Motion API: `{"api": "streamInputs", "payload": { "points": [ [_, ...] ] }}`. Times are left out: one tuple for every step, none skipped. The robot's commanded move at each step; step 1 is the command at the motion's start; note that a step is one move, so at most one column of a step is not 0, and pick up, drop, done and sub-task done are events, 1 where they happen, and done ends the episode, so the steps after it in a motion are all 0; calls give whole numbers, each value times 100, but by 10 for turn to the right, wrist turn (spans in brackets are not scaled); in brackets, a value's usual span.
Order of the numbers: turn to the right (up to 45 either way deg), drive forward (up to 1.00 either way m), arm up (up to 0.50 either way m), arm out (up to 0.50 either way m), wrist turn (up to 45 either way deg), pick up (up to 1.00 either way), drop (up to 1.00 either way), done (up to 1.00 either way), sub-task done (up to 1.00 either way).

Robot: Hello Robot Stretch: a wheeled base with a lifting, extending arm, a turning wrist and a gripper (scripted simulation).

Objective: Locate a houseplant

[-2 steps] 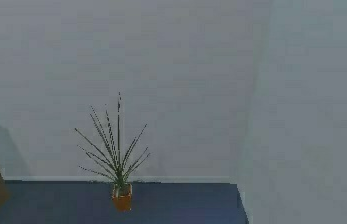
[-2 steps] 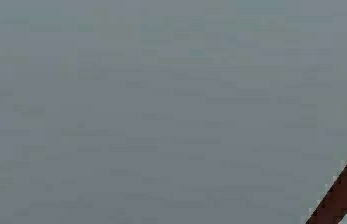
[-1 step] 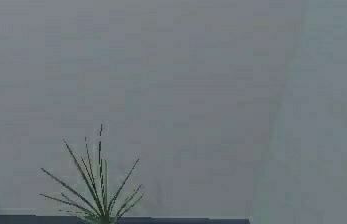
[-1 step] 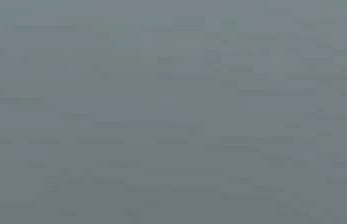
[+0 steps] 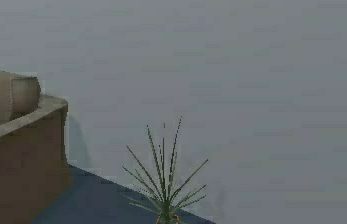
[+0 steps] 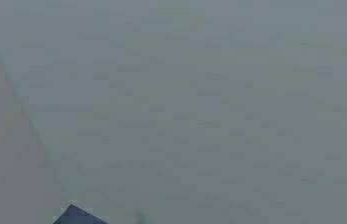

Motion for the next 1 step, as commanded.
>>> {"api": "streamInputs", "payload": {
  "points": [
    [0,0,0,0,0,0,0,100,0]
  ]
}}
